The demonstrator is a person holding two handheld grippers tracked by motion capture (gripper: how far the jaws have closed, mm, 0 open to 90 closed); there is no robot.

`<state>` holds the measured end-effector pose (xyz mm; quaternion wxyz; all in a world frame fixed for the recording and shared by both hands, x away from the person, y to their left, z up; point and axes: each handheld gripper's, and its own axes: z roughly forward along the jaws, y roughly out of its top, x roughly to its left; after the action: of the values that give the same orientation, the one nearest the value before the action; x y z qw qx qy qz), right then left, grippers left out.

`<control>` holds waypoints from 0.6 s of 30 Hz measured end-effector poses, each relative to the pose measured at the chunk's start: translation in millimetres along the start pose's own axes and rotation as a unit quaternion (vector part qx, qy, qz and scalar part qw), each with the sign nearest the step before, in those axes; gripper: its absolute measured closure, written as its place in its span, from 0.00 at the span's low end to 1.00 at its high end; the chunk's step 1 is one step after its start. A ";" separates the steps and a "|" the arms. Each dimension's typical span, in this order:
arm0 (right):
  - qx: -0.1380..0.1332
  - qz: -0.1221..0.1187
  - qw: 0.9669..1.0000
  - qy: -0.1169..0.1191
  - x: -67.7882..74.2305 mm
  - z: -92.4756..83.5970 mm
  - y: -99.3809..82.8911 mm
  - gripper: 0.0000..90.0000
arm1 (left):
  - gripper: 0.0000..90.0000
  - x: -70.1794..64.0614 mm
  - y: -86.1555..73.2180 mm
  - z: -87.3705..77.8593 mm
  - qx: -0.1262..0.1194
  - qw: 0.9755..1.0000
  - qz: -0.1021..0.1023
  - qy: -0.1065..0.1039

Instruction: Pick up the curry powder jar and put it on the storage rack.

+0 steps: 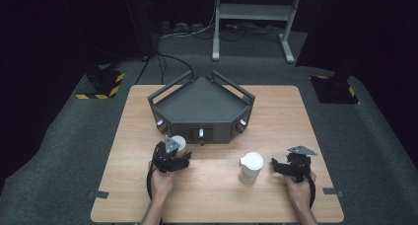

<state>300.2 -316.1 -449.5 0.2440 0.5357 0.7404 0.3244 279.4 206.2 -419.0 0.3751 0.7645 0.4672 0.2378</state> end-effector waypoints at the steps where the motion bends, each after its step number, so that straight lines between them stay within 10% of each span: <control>1: 0.000 0.000 1.000 0.000 0.1 0.0 0.0 0.11 | 0.34 0.1 0.4 -0.1 0.001 1.000 0.000 0.000; 18: 0.000 0.000 1.000 0.000 -0.1 0.0 0.0 0.11 | 0.35 -2.8 5.0 -1.3 0.008 1.000 0.012 0.002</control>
<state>300.2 -316.2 -449.5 0.2439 0.5356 0.7405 0.3246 279.9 202.7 -414.3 0.3653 0.7726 0.4606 0.2398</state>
